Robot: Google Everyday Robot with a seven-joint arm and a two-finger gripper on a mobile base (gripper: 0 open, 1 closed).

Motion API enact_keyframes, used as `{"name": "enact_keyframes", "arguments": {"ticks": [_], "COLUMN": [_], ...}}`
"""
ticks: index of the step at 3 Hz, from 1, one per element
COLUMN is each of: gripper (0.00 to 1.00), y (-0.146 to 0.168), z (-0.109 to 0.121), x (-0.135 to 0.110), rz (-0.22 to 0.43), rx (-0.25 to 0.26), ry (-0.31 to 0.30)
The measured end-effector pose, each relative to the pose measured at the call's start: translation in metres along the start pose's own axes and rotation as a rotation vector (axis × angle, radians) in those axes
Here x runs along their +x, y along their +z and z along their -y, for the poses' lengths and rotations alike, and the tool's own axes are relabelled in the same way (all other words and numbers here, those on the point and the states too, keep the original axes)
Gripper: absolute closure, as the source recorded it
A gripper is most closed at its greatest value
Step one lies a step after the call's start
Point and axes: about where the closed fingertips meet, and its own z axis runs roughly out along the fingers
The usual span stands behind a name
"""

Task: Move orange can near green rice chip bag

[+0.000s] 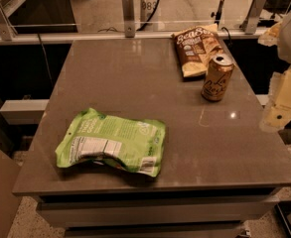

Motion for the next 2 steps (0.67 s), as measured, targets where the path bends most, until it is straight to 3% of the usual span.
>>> {"name": "enact_keyframes", "arguments": {"ticks": [2], "gripper": [0.0], "y": [-0.0057], "z": [-0.0019], "x": [-0.0006], "rz": [0.042], "rx": [0.052], "ry": [-0.026]}}
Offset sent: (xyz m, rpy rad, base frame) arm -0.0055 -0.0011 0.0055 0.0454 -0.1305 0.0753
